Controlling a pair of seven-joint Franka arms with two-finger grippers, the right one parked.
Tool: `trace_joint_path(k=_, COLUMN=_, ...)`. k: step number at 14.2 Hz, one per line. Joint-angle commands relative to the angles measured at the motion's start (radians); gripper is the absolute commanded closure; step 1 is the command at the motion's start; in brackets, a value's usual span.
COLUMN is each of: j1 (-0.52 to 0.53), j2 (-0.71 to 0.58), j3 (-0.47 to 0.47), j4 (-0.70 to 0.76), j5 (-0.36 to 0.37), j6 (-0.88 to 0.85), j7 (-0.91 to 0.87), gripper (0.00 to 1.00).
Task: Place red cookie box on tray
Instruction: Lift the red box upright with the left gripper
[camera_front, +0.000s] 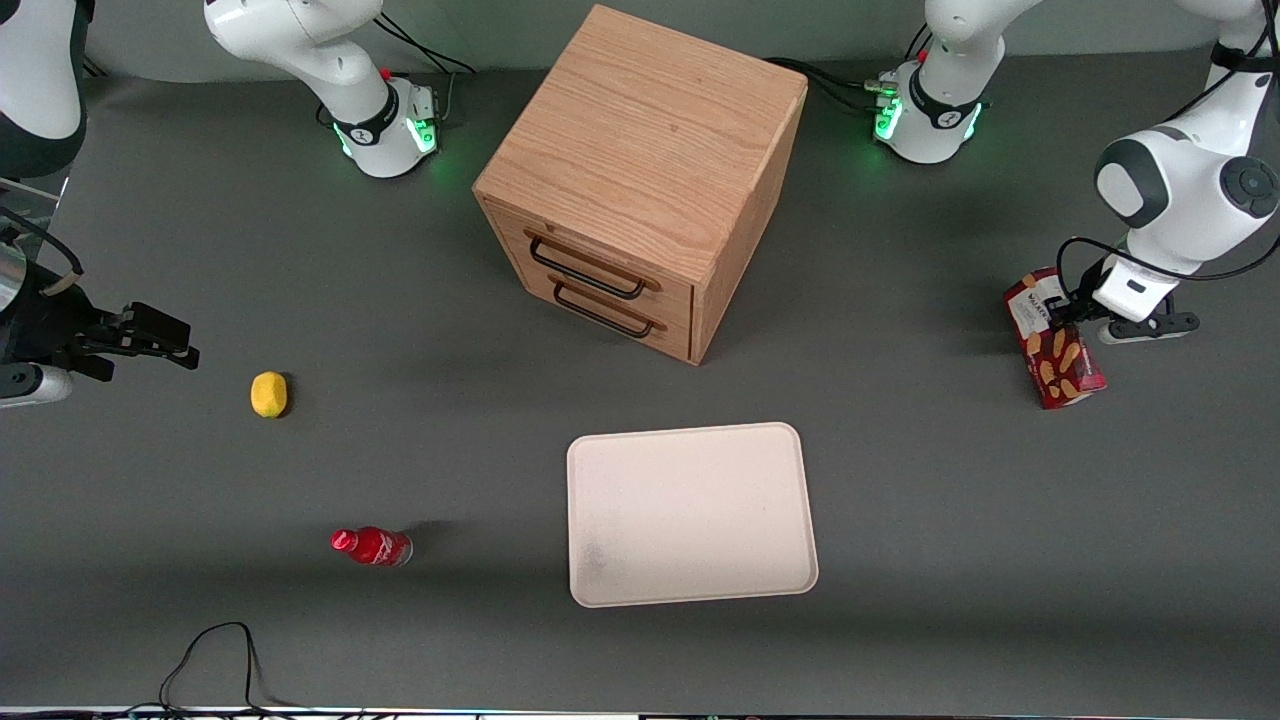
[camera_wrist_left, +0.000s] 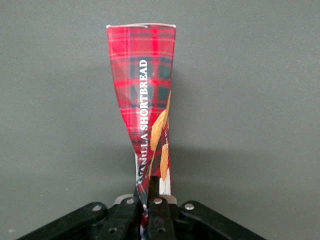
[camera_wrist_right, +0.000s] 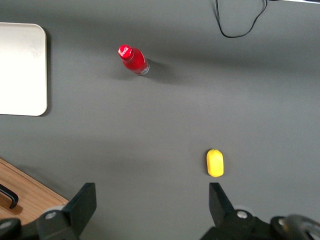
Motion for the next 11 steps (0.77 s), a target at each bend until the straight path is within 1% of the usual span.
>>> trace_joint_path(k=1, j1=-0.008, j2=-0.099, j3=0.005, j4=0.064, j5=0.002, j6=-0.173, j7=0.032, gripper=1.0)
trace_joint_path(k=3, j1=-0.008, j2=-0.157, j3=0.005, j4=0.152, j5=0.002, j6=-0.343, j7=0.07, gripper=1.0)
trace_joint_path(k=4, j1=-0.007, j2=-0.168, j3=0.005, j4=0.219, j5=0.002, j6=-0.44, j7=0.085, gripper=1.0)
trace_joint_path(k=7, j1=-0.002, j2=-0.173, j3=0.006, j4=0.446, j5=0.003, j6=-0.723, j7=0.112, gripper=1.0)
trace_joint_path(k=9, j1=-0.002, j2=-0.171, j3=0.008, j4=0.581, j5=0.007, j6=-0.868, j7=0.109, gripper=1.0)
trace_joint_path(k=11, j1=-0.002, j2=-0.168, j3=0.007, j4=0.704, j5=0.058, j6=-0.991, j7=0.104, gripper=1.0)
